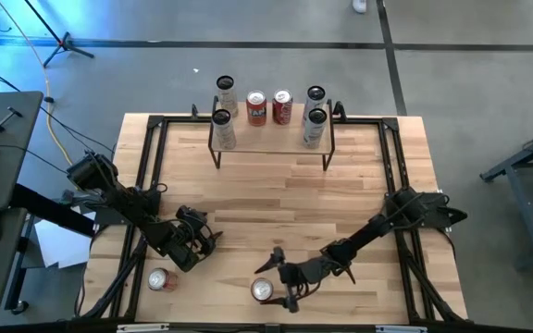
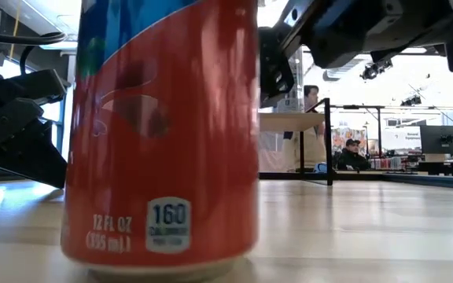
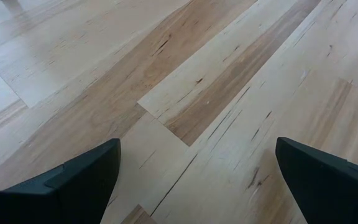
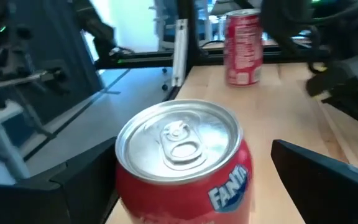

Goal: Place canned beverage on shelf
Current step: Put the red soda can on the shelf aligned with the other red soda can

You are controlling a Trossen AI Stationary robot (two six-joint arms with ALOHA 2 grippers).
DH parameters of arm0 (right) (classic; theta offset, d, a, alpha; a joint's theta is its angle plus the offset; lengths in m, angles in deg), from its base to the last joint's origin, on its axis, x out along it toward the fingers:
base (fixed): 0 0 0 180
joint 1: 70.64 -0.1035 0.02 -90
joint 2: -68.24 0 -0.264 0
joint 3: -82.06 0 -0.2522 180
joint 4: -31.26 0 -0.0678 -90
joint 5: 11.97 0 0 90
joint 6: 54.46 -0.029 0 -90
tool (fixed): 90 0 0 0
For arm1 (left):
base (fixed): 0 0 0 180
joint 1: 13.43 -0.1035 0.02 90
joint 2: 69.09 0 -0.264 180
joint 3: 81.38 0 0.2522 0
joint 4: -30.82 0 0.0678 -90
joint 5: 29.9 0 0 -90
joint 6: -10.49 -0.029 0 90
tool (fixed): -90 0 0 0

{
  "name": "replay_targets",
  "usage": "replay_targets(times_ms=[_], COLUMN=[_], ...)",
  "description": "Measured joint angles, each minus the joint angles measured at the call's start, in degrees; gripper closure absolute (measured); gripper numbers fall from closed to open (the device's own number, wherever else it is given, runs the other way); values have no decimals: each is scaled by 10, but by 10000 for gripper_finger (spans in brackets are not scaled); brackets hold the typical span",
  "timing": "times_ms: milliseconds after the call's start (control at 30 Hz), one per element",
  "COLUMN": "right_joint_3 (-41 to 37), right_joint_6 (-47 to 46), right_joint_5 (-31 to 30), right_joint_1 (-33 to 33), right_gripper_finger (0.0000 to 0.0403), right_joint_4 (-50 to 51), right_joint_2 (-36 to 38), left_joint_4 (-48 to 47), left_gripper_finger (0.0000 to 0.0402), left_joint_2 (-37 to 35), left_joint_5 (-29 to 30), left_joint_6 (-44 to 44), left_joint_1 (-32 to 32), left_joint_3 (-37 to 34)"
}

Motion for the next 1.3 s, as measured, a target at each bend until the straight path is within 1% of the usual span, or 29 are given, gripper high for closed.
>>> replay_targets(times_ms=[167, 267, 333, 400, 567, 700, 867, 1100, 1200, 1300], right_joint_3=[0, 0, 0, 0, 0, 0, 0, -4, -29, -65], right_joint_6=[-17, -39, -54, -65, -66, -66, -56, -46, -46, -36], right_joint_5=[-79, -85, -85, -85, -83, -77, -45, 89, 132, 154], right_joint_1=[-4, -6, -7, -7, -7, -4, 8, 52, 74, 93], right_gripper_finger=[4, 9, 22, 44, 121, 121, 121, 121, 121, 121], right_joint_4=[4, 5, 5, 5, 9, 10, 10, -5, -45, -106], right_joint_2=[0, 0, 0, 0, 0, 0, 0, 0, 0, 0], left_joint_4=[0, 0, 0, 0, 0, 0, 1, 1, 1, 1], left_gripper_finger=[2, 2, 2, 2, 2, 2, 2, 2, 2, 2], left_joint_2=[0, 0, 0, 0, 0, 0, 0, 0, 0, 0], left_joint_5=[0, 0, 0, 0, 0, 0, 0, 0, 0, 0], left_joint_6=[0, 0, 0, 0, 0, 0, 0, 0, 0, 0], left_joint_1=[0, 0, 0, 0, 0, 0, 0, 0, 0, 0], left_joint_3=[0, 0, 0, 0, 0, 0, 0, 0, 0, 0])
